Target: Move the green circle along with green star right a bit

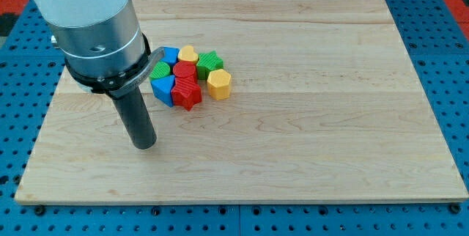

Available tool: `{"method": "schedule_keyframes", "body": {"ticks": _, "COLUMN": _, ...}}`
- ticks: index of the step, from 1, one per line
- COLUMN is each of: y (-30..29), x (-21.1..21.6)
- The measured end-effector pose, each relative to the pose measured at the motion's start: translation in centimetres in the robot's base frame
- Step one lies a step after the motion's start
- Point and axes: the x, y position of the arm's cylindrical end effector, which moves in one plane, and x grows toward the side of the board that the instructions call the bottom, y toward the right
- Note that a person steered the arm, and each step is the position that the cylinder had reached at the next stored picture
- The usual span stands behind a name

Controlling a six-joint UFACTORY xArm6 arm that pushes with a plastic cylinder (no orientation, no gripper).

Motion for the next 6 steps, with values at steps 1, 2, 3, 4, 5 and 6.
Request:
{"method": "schedule_keyframes", "body": {"ticks": 1, "y": 0.0, "x": 0.0}}
{"method": "schedule_keyframes", "body": {"ticks": 2, "y": 0.1, "x": 0.0}}
{"method": "schedule_keyframes", "body": {"ticks": 3, "y": 0.1, "x": 0.0}}
{"method": "schedule_keyframes", "body": {"ticks": 4, "y": 0.3, "x": 0.0}}
{"method": "schedule_keyframes", "body": {"ticks": 5, "y": 1.7, "x": -1.4}}
{"method": "schedule_keyframes", "body": {"ticks": 6, "y": 2.5, "x": -4.2}}
